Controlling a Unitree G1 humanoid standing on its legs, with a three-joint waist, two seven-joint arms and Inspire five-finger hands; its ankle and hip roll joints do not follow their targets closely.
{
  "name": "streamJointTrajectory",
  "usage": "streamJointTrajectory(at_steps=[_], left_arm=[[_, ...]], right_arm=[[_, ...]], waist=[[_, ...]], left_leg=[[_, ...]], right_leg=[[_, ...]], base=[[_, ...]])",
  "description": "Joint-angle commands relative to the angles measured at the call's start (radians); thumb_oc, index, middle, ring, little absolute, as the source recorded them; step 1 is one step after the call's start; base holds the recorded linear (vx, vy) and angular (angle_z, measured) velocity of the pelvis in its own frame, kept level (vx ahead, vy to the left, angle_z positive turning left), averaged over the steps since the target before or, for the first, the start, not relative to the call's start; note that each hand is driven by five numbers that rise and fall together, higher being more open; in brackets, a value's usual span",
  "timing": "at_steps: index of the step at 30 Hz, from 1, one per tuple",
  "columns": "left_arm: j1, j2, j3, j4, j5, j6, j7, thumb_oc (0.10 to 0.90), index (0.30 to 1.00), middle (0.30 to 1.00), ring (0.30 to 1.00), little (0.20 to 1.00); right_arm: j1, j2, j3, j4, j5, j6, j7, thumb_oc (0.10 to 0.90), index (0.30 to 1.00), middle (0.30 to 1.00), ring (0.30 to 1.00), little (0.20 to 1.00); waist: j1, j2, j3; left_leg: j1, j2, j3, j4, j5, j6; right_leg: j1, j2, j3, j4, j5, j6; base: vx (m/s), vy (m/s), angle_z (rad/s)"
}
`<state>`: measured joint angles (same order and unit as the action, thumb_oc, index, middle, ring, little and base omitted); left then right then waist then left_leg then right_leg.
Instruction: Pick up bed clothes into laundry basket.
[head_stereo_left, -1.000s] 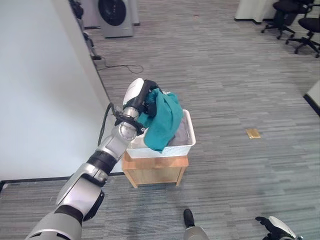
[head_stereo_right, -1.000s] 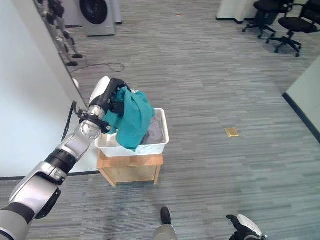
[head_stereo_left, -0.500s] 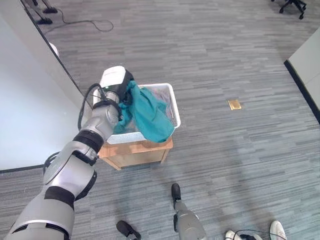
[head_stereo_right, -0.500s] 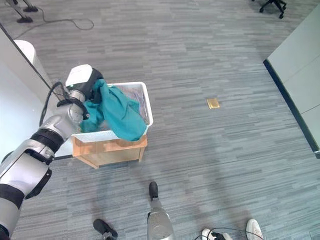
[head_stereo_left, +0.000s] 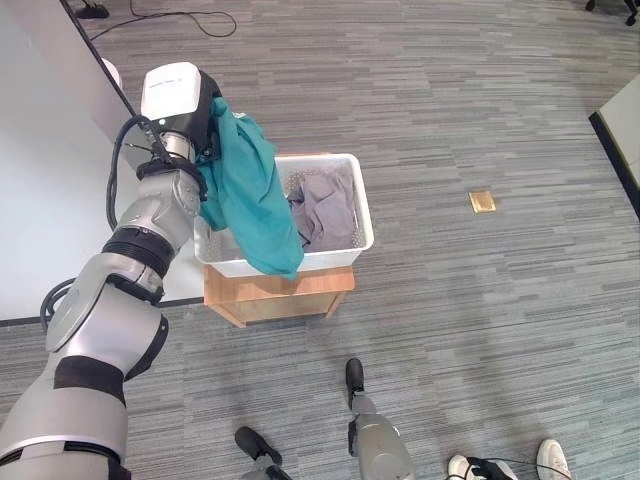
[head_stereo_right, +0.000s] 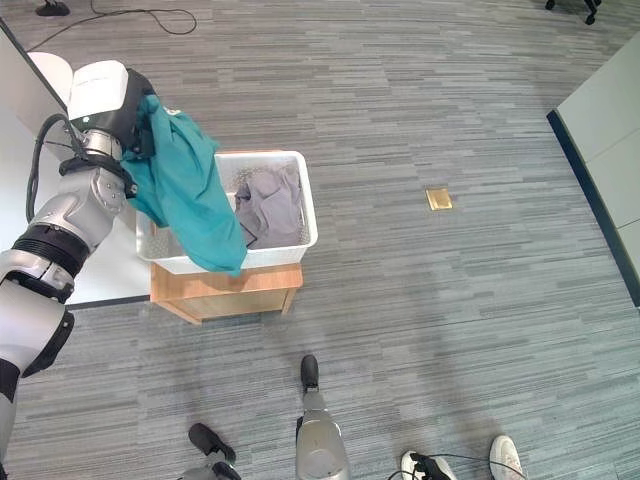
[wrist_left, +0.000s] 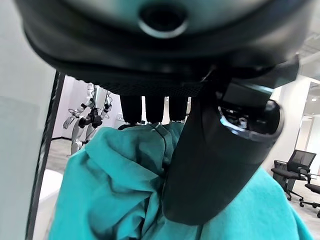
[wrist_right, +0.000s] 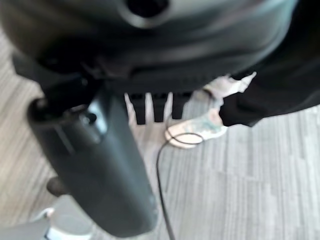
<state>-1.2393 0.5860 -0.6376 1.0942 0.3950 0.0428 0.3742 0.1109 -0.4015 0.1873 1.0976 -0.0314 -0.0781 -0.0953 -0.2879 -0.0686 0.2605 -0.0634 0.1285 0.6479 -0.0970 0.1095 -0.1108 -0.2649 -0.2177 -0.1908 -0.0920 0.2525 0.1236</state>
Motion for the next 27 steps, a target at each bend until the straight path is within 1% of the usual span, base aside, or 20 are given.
streamJointTrajectory(at_steps=[1,2,3,4,7,8,12,15,17,18,19,20,21,22,23,24,25,26,27], left_arm=[[-0.227,0.046,0.027,-0.019,-0.005,-0.061,0.038,0.800,0.900,0.900,0.900,0.900],[-0.194,0.009,0.055,-0.022,-0.037,-0.074,0.032,0.800,0.900,0.900,0.900,0.900],[-0.181,-0.009,0.066,-0.027,-0.047,-0.079,0.035,0.800,0.900,0.900,0.900,0.900],[-0.180,-0.010,0.067,-0.027,-0.047,-0.079,0.035,0.800,0.900,0.900,0.900,0.900],[-0.151,-0.051,0.068,-0.026,-0.039,-0.081,0.037,0.800,0.900,0.900,0.900,0.900],[-0.146,-0.065,0.052,-0.024,-0.019,-0.078,0.039,0.800,0.900,0.900,0.900,0.900],[-0.152,-0.061,0.046,-0.013,-0.013,-0.076,0.049,0.800,0.900,0.900,0.900,0.900],[-0.158,-0.051,0.056,-0.041,-0.022,-0.076,0.066,0.800,0.900,0.900,0.900,0.900],[-0.157,-0.045,0.073,-0.106,-0.045,-0.082,0.077,0.800,0.900,0.900,0.900,0.900],[-0.153,-0.044,0.075,-0.110,-0.045,-0.081,0.076,0.800,0.900,0.900,0.900,0.900],[-0.145,-0.044,0.090,-0.148,-0.064,-0.085,0.078,0.800,0.900,0.900,0.900,0.900],[-0.127,-0.044,0.107,-0.195,-0.092,-0.091,0.076,0.800,0.900,0.900,0.900,0.900],[-0.088,-0.032,0.129,-0.289,-0.141,-0.111,0.054,0.800,0.900,0.900,0.900,0.900],[-0.083,-0.031,0.133,-0.295,-0.141,-0.109,0.052,0.800,0.900,0.900,0.900,0.900],[-0.017,0.010,0.179,-0.444,-0.200,-0.134,0.026,0.800,0.900,0.900,0.900,0.900],[-0.008,0.011,0.185,-0.453,-0.201,-0.131,0.023,0.800,0.900,0.900,0.900,0.900],[0.028,0.025,0.211,-0.514,-0.208,-0.136,0.023,0.800,0.900,0.900,0.900,0.900],[0.116,0.066,0.279,-0.629,-0.265,-0.166,0.004,0.800,0.900,0.900,0.900,0.900],[0.127,0.066,0.288,-0.638,-0.266,-0.163,0.001,0.800,0.900,0.900,0.900,0.900]], right_arm=[[-0.039,-0.068,-0.010,0.037,0.030,0.003,-0.039,0.800,0.900,0.900,0.900,0.900],[-0.038,-0.066,0.000,0.021,0.029,0.000,-0.039,0.800,0.900,0.900,0.900,0.900],[-0.033,-0.062,0.005,0.012,0.029,-0.004,-0.041,0.800,0.900,0.900,0.900,0.900],[-0.032,-0.062,0.004,0.012,0.028,-0.004,-0.041,0.800,0.900,0.900,0.900,0.900],[-0.021,-0.061,0.010,-0.004,0.026,-0.012,-0.049,0.800,0.900,0.900,0.900,0.900],[-0.025,-0.063,0.014,-0.017,0.030,-0.017,-0.053,0.800,0.900,0.900,0.900,0.900],[-0.022,-0.057,0.020,-0.033,0.029,-0.022,-0.058,0.800,0.900,0.900,0.900,0.900],[-0.009,-0.049,0.040,-0.047,0.012,-0.023,-0.049,0.800,0.900,0.900,0.900,0.900],[0.013,-0.063,0.060,-0.069,-0.028,-0.021,-0.047,0.800,0.900,0.900,0.900,0.900],[0.016,-0.065,0.060,-0.071,-0.028,-0.020,-0.047,0.800,0.900,0.900,0.900,0.900],[0.021,-0.074,0.057,-0.094,-0.044,-0.018,-0.051,0.800,0.900,0.900,0.900,0.900],[0.022,-0.085,0.044,-0.133,-0.047,-0.017,-0.057,0.800,0.900,0.900,0.900,0.900],[0.026,-0.111,0.021,-0.230,-0.059,-0.020,-0.061,0.800,0.900,0.900,0.900,0.900],[0.031,-0.114,0.019,-0.236,-0.060,-0.017,-0.059,0.800,0.900,0.900,0.900,0.900],[0.035,-0.158,-0.022,-0.404,-0.084,-0.020,-0.062,0.800,0.900,0.900,0.900,0.900],[0.043,-0.163,-0.025,-0.414,-0.085,-0.014,-0.060,0.800,0.900,0.900,0.900,0.900],[0.061,-0.180,-0.047,-0.492,-0.095,-0.015,-0.052,0.800,0.900,0.900,0.900,0.900],[0.087,-0.244,-0.113,-0.693,-0.128,-0.028,-0.045,0.800,0.900,0.900,0.900,0.900],[0.098,-0.249,-0.118,-0.705,-0.129,-0.023,-0.041,0.800,0.900,0.900,0.900,0.900]], waist=[[0.003,0.052,0.099],[0.003,0.047,0.109],[0.001,0.044,0.113],[0.000,0.045,0.112],[-0.007,0.037,0.122],[-0.011,0.036,0.127],[-0.015,0.032,0.127],[-0.017,0.031,0.116],[-0.013,0.037,0.090],[-0.015,0.038,0.090],[-0.012,0.042,0.080],[-0.007,0.048,0.069],[0.003,0.063,0.050],[0.001,0.064,0.050],[0.018,0.087,0.027],[0.016,0.090,0.027],[0.019,0.097,0.015],[0.032,0.107,-0.005],[0.029,0.111,-0.005]], left_leg=[[-0.048,0.045,-0.046,0.010,-0.038,-0.038],[-0.058,0.049,-0.047,0.010,-0.032,-0.040],[-0.062,0.053,-0.049,0.010,-0.030,-0.042],[-0.062,0.054,-0.049,0.010,-0.030,-0.042],[-0.073,0.064,-0.047,0.010,-0.024,-0.045],[-0.078,0.069,-0.042,0.010,-0.020,-0.048],[-0.079,0.076,-0.031,0.010,-0.020,-0.050],[-0.064,0.077,-0.023,0.010,-0.025,-0.050],[-0.041,0.074,-0.027,0.010,-0.030,-0.049],[-0.039,0.074,-0.028,0.010,-0.030,-0.050],[-0.029,0.072,-0.032,0.010,-0.032,-0.050],[-0.017,0.069,-0.040,0.010,-0.034,-0.049],[0.004,0.062,-0.054,0.010,-0.040,-0.047],[0.006,0.062,-0.055,0.010,-0.041,-0.047],[0.034,0.054,-0.070,0.010,-0.047,-0.043],[0.037,0.054,-0.071,0.010,-0.048,-0.043],[0.051,0.049,-0.078,0.010,-0.052,-0.040],[0.079,0.041,-0.090,0.010,-0.059,-0.036],[0.082,0.041,-0.091,0.010,-0.060,-0.035]], right_leg=[[0.008,-0.051,-0.013,0.005,-0.121,0.135],[0.001,-0.052,-0.016,0.005,-0.122,0.134],[-0.003,-0.052,-0.017,0.005,-0.121,0.133],[-0.003,-0.052,-0.018,0.005,-0.121,0.133],[-0.014,-0.051,-0.018,0.005,-0.121,0.131],[-0.019,-0.050,-0.020,0.005,-0.120,0.131],[-0.025,-0.046,-0.015,0.005,-0.121,0.132],[-0.016,-0.041,-0.009,0.005,-0.125,0.133],[0.011,-0.036,-0.011,0.005,-0.135,0.130],[0.014,-0.036,-0.012,0.005,-0.136,0.130],[0.028,-0.035,-0.017,0.005,-0.141,0.129],[0.046,-0.034,-0.022,0.005,-0.148,0.127],[0.082,-0.034,-0.027,0.005,-0.160,0.124],[0.085,-0.034,-0.029,0.005,-0.161,0.125],[0.128,-0.035,-0.036,0.005,-0.175,0.122],[0.132,-0.035,-0.037,0.005,-0.176,0.122],[0.150,-0.032,-0.040,0.005,-0.180,0.120],[0.187,-0.032,-0.044,0.005,-0.193,0.118],[0.191,-0.032,-0.045,0.005,-0.194,0.119]], base=[[-0.06,-0.065,-0.01],[-0.04,-0.062,0.00],[-0.04,-0.062,0.01],[-0.03,-0.048,0.01],[-0.03,-0.053,0.00],[-0.03,-0.045,0.01],[-0.02,-0.016,-0.03],[0.00,-0.027,-0.06],[0.03,-0.039,-0.07],[0.03,-0.050,-0.04],[0.03,-0.040,-0.01],[0.07,-0.077,0.03],[0.06,-0.057,0.05],[0.08,-0.053,0.13],[0.04,-0.015,0.20],[0.07,-0.019,0.21],[0.05,-0.017,0.24],[0.04,-0.016,0.33],[0.01,-0.020,0.38]])
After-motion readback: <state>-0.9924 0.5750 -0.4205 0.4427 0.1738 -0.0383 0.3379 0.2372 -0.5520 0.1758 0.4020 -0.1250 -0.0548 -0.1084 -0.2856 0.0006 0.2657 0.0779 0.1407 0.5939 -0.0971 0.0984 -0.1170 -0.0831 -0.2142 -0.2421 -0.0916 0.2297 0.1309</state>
